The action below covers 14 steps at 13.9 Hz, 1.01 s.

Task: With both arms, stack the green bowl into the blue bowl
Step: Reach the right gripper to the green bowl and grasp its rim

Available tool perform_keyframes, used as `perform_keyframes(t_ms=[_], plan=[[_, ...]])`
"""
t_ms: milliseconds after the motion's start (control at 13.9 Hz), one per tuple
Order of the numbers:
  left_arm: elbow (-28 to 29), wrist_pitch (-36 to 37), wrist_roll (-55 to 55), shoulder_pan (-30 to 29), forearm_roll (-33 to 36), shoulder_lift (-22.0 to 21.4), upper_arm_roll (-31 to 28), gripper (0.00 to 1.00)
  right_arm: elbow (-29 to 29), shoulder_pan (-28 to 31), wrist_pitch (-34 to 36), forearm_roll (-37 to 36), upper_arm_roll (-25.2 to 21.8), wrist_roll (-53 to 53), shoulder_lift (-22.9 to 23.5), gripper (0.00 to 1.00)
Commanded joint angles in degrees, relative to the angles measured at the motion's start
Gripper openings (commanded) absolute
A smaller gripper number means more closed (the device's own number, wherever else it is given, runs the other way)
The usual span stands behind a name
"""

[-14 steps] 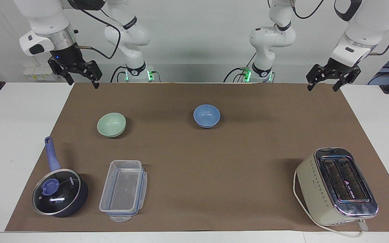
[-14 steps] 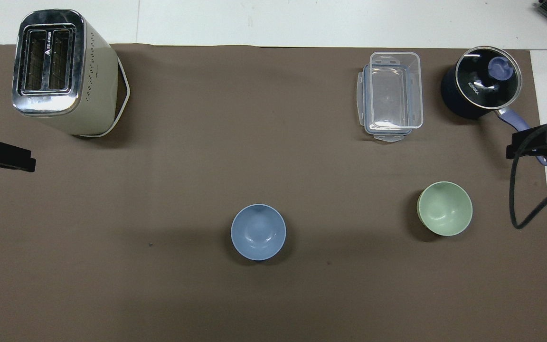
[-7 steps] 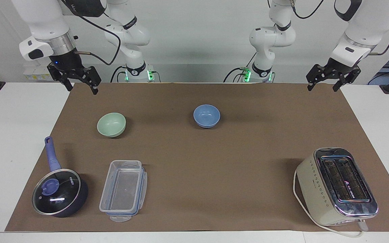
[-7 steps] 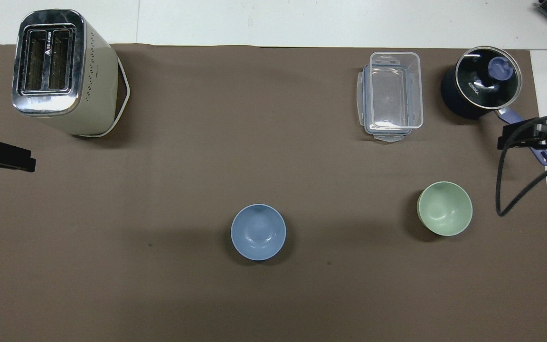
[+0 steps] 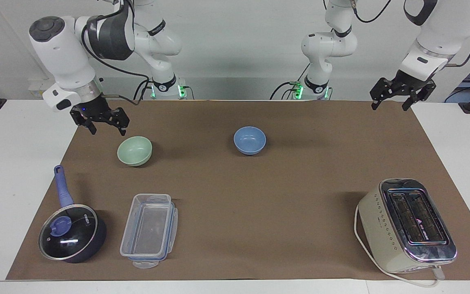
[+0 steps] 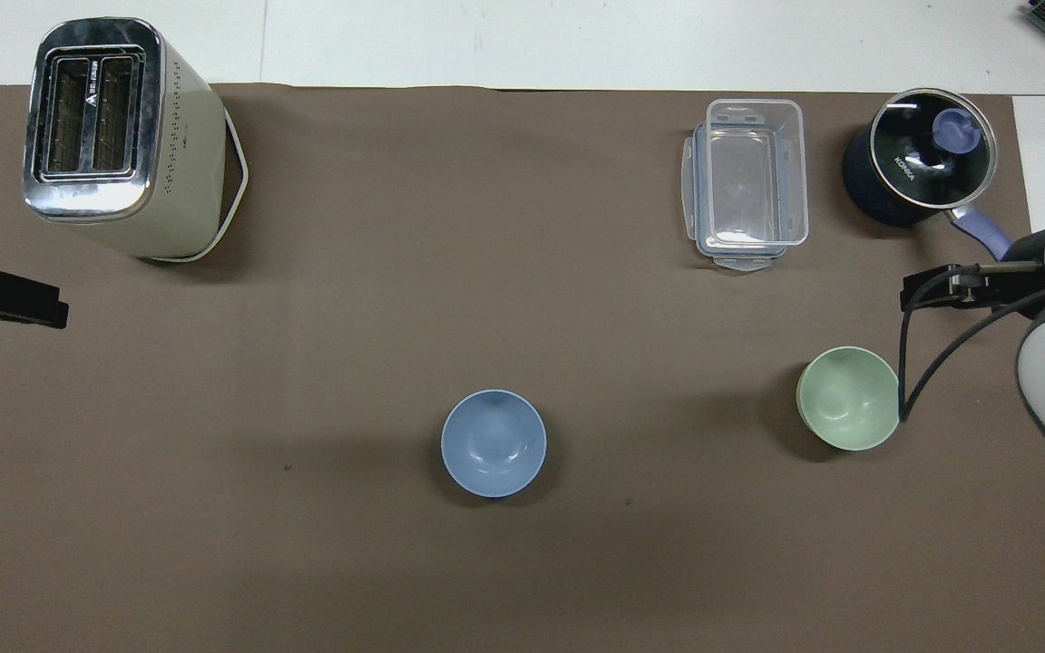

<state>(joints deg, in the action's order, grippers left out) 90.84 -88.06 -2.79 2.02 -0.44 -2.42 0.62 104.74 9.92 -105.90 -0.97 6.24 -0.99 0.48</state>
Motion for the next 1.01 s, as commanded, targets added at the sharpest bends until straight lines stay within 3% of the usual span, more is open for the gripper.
perform_keyframes(t_ms=[0, 216, 432, 792, 936], plan=[[-0.7, 1.1, 0.0, -0.4, 1.1, -0.1, 0.3, 1.0, 8.2, 1.9, -7.3, 1.1, 0.2, -4.3, -0.7, 1.0], [-0.7, 1.1, 0.0, -0.3, 1.1, -0.1, 0.3, 1.0, 14.5, 1.9, -13.4, 1.1, 0.2, -4.5, 0.0, 1.0], [-0.7, 1.1, 0.0, -0.4, 1.1, -0.1, 0.3, 1.0, 16.3, 2.6, -15.6, 1.1, 0.1, -4.9, 1.7, 1.0], [-0.7, 1.1, 0.0, -0.4, 1.1, -0.1, 0.4, 1.0, 26.9, 6.0, -26.7, 1.1, 0.2, -10.3, 1.9, 1.0], [-0.7, 1.1, 0.1, -0.4, 1.1, -0.1, 0.3, 1.0, 27.8, 6.1, -26.6, 1.1, 0.1, -11.9, 1.5, 1.0]])
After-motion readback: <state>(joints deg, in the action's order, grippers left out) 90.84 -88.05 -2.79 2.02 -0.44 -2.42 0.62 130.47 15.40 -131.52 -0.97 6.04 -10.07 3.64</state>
